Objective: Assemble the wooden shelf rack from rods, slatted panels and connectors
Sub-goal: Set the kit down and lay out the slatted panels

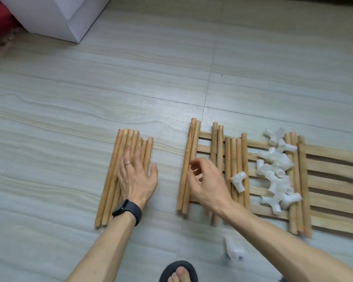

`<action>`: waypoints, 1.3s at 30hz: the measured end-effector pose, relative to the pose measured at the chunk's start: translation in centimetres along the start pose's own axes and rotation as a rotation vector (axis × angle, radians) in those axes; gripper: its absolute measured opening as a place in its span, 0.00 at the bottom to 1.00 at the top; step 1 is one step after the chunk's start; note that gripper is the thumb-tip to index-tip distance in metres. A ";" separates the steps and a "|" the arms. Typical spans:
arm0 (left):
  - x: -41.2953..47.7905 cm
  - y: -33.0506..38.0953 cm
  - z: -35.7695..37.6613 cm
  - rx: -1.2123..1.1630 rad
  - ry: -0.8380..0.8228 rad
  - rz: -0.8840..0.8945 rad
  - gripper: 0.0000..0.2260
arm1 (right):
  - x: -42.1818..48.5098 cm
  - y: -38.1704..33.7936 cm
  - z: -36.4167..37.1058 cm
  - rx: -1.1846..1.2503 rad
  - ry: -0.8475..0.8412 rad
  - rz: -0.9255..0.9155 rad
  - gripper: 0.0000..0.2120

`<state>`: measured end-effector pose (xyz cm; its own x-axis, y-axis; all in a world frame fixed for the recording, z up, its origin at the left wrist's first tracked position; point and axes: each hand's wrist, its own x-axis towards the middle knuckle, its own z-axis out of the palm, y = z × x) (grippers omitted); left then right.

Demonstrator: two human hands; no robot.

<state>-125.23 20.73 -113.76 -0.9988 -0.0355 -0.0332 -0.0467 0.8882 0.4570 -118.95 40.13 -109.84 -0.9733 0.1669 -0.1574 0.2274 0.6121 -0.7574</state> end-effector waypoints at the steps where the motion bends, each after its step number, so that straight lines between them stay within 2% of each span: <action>1: -0.2 1.8 0.5 -0.042 -0.010 0.062 0.32 | -0.2 1.3 -1.9 -0.195 0.076 -0.056 0.13; 2: -0.5 3.8 1.1 -0.081 -0.033 0.117 0.31 | -0.4 2.8 -3.7 -0.399 0.116 -0.082 0.16; 4: -1.5 7.8 2.3 -0.092 -0.108 0.205 0.27 | -0.8 5.1 -6.8 -0.682 0.040 -0.027 0.21; 7: -3.3 13.2 4.6 -0.014 -0.256 0.294 0.29 | -1.6 8.1 -9.1 -0.782 -0.158 0.095 0.15; 8: -3.8 14.5 5.4 0.014 -0.310 0.292 0.30 | -1.7 8.9 -9.6 -0.746 -0.147 0.116 0.12; 11: -4.4 16.8 7.3 0.074 -0.424 0.178 0.34 | -1.6 10.3 -11.5 -0.674 0.026 0.183 0.10; 14: -4.2 17.0 7.9 0.030 -0.439 0.042 0.35 | -2.1 11.6 -12.5 -0.875 0.111 0.143 0.09; 16: -3.9 16.7 8.0 0.009 -0.434 0.027 0.33 | -2.4 11.4 -12.1 -0.959 0.169 0.077 0.07; 18: -3.5 16.4 7.9 0.002 -0.432 0.036 0.31 | -2.1 10.8 -11.0 -0.995 0.139 0.088 0.17; 20: -3.0 16.2 7.8 -0.044 -0.454 0.030 0.29 | -1.2 10.0 -9.6 -1.003 0.026 0.225 0.30; 22: -2.6 15.8 7.6 -0.147 -0.480 0.017 0.28 | 0.1 9.2 -8.6 -0.986 -0.065 0.367 0.37; 25: -2.0 15.3 7.2 -0.321 -0.509 -0.029 0.29 | 2.5 8.5 -7.4 -0.883 -0.123 0.483 0.33; 29: -1.4 14.3 6.9 -0.475 -0.496 -0.140 0.27 | 4.2 7.7 -6.2 -0.887 -0.182 0.431 0.15; 32: -0.9 14.0 6.5 -0.597 -0.481 -0.234 0.27 | 4.5 7.6 -6.3 -0.912 -0.211 0.383 0.16; 35: -0.3 13.9 5.2 -0.757 -0.447 -0.306 0.28 | 4.7 8.2 -8.2 -0.621 -0.223 0.427 0.20; 39: 1.9 11.3 1.8 -0.798 -0.329 -0.272 0.27 | 4.5 7.4 -10.5 -0.231 -0.040 0.445 0.11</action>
<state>-127.62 31.53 -110.29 -0.9036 0.0439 -0.4262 -0.3980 0.2823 0.8729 -121.38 53.55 -109.50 -0.7797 0.4237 -0.4611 0.6173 0.6439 -0.4521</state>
